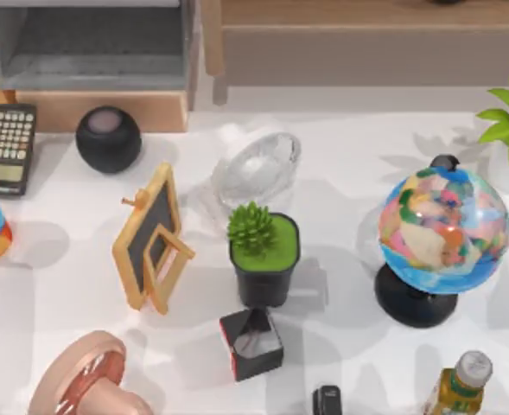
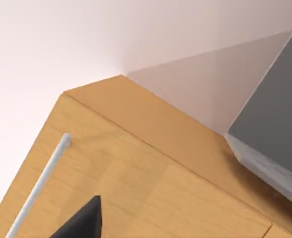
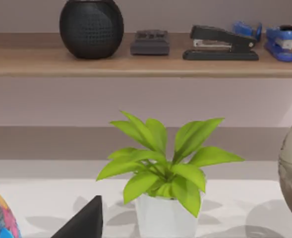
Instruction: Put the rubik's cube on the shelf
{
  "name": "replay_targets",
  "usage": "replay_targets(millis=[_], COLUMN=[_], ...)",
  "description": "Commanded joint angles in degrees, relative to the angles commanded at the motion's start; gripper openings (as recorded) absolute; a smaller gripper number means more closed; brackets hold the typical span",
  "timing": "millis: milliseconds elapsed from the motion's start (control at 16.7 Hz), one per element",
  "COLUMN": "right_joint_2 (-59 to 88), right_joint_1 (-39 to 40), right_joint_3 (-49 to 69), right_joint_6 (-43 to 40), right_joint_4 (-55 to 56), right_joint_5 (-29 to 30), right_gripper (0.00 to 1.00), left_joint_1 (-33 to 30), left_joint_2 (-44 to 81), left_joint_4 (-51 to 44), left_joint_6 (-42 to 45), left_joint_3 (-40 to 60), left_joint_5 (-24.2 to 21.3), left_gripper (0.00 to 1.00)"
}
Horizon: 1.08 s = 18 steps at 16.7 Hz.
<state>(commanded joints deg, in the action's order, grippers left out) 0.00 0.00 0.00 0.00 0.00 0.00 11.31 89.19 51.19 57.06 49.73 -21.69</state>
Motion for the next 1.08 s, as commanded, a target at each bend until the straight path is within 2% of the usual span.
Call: replay_targets(millis=[300, 540, 720, 1080], right_joint_2=[0.0, 0.0, 0.0, 0.0], right_joint_1=[0.0, 0.0, 0.0, 0.0], right_joint_3=[0.0, 0.0, 0.0, 0.0], right_joint_6=[0.0, 0.0, 0.0, 0.0], right_joint_4=[0.0, 0.0, 0.0, 0.0], right_joint_5=[0.0, 0.0, 0.0, 0.0], right_gripper=[1.0, 1.0, 1.0, 1.0], left_joint_1=[7.2, 11.1, 12.6, 12.4], left_joint_2=[23.8, 36.4, 41.1, 41.5], left_joint_4=[11.4, 15.5, 16.1, 15.9], left_joint_6=[19.6, 29.9, 33.4, 33.7], left_joint_3=[9.8, 13.1, 13.3, 13.3], left_joint_5=[-3.2, -4.6, -4.9, -4.8], left_gripper=[1.0, 1.0, 1.0, 1.0])
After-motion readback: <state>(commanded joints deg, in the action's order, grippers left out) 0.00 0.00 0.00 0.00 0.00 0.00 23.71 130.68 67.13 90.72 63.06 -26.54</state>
